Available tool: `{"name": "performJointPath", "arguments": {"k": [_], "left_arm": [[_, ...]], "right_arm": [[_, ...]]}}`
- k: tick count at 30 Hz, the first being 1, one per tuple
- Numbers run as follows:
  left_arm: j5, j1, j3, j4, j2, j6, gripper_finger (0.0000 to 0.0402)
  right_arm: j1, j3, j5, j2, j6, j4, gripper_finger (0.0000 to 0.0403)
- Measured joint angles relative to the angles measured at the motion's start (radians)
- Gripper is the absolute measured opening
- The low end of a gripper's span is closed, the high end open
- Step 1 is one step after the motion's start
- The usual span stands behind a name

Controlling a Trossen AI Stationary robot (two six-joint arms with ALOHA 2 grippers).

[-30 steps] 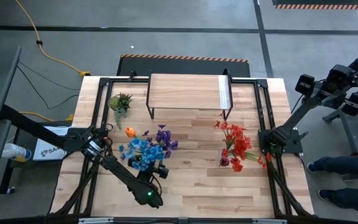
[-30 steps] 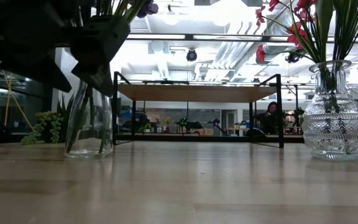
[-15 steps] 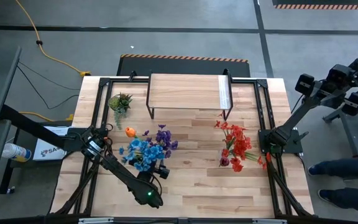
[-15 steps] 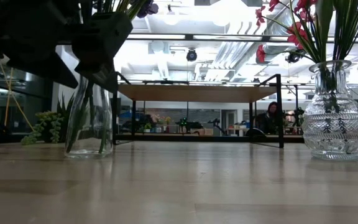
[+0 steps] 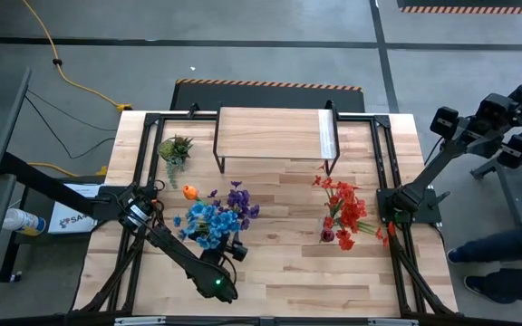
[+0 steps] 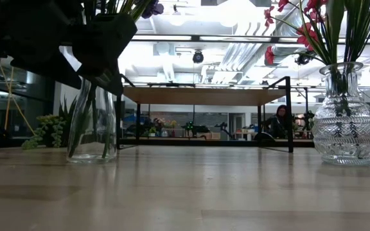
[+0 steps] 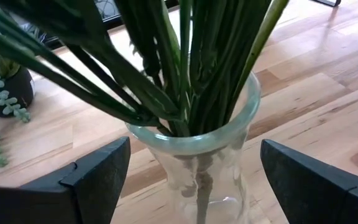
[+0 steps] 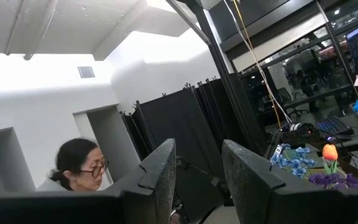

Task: Pick and place flowers into a vace then onto a shelf
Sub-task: Put the left flowers transparent vase on the shelf

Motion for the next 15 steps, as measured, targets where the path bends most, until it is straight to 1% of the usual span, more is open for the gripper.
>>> {"name": "performJointPath", "arguments": {"k": [15], "left_arm": [[0.015, 0.0, 0.0, 0.008, 0.0, 0.0, 0.0392]], "right_arm": [[0.0, 0.0, 0.0, 0.0, 0.0, 0.0, 0.0124]]}}
